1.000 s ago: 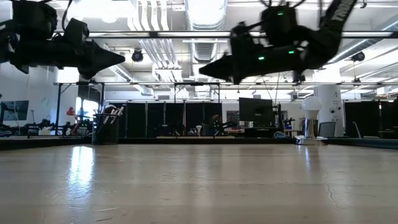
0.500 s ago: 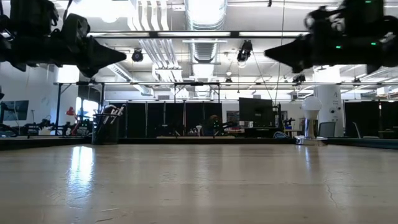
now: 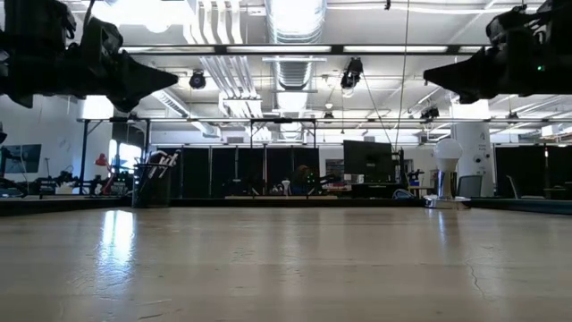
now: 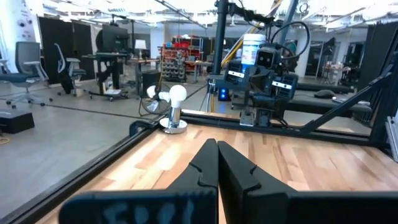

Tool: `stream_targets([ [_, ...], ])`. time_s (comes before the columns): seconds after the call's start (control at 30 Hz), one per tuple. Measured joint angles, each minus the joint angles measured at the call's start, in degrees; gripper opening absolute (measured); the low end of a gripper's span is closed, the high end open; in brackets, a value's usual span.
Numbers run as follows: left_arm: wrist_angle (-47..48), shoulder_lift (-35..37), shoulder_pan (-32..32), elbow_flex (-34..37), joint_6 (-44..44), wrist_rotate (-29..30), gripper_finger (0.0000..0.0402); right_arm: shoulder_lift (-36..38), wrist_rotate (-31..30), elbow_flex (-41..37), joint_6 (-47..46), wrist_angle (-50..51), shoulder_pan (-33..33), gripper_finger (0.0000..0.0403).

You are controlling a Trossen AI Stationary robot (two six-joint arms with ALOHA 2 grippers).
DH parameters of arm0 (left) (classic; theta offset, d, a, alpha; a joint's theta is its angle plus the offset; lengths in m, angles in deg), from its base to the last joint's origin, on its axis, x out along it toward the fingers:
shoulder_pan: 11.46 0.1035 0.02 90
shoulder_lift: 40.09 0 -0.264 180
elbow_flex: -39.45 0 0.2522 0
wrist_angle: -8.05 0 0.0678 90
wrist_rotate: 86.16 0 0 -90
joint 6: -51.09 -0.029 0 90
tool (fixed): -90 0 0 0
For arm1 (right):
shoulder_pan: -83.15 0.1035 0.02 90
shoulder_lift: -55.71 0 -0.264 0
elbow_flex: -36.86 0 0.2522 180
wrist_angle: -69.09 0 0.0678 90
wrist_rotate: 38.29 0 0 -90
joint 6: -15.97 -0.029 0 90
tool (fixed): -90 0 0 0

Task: Pick & Place Makeup Supplies
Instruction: Return to Home Position

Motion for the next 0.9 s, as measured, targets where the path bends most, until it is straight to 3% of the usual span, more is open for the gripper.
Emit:
stream_targets([
  [0.37, -2.5, 3.7, -0.1, 3.6, 3.3, 0.7, 0.0, 22.2, -1.3, -0.2, 1.8, 22.6, 0.0, 0.0008],
  [0.67, 4.1, 9.3, -1.1, 3.7, 3.6, 1.4, 0.0, 22.2, -2.5, -0.2, 0.2, 25.4, 0.0, 0.0008],
  [0.9, 16.2, 19.7, -1.3, 3.7, 2.8, 0.0, 0.0, 22.2, -2.6, -0.2, -1.5, 26.1, 0.0, 0.0008],
])
